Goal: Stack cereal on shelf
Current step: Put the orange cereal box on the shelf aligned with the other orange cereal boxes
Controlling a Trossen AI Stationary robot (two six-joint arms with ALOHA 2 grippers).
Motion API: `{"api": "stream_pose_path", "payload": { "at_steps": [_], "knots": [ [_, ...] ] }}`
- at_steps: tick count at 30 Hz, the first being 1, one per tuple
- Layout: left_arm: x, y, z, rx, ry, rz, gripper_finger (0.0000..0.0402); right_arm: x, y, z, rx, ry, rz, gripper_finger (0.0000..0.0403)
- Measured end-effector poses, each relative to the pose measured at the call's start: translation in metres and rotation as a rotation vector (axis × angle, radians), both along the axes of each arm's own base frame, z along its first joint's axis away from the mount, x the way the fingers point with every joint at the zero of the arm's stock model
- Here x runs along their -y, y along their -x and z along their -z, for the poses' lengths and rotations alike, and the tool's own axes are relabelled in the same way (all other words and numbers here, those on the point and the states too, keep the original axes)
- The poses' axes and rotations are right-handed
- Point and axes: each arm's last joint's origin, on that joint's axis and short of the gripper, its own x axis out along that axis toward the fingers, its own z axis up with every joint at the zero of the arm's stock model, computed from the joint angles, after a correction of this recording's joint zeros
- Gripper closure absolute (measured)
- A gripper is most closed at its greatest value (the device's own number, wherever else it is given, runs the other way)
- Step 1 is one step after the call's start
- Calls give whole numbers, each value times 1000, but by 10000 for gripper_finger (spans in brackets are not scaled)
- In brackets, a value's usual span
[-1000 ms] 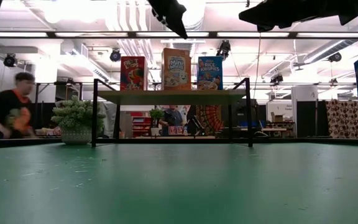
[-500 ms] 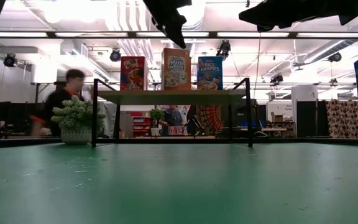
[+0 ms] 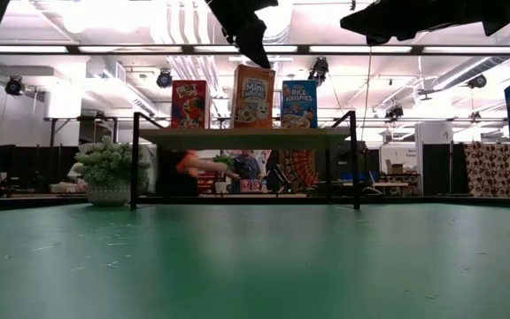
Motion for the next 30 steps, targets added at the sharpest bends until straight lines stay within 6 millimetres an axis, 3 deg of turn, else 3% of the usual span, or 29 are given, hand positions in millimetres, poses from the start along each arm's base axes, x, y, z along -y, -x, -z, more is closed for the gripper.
{"api": "stream_pose_path", "payload": {
  "at_steps": [11, 17, 25, 30],
  "knots": [
    [0, 1, -1, -21, -27, 14, 363, 0, 0, 0, 0, 0, 0, 390],
    [7, 4, -18, -1, -23, 23, 363, 0, 0, 0, 0, 0, 0, 390],
    [22, 26, -46, -65, 71, -22, 363, 0, 0, 0, 0, -1, 0, 390],
    [27, 47, -49, -188, 160, -101, 363, 0, 0, 0, -1, -5, 0, 390]
  ]
}}
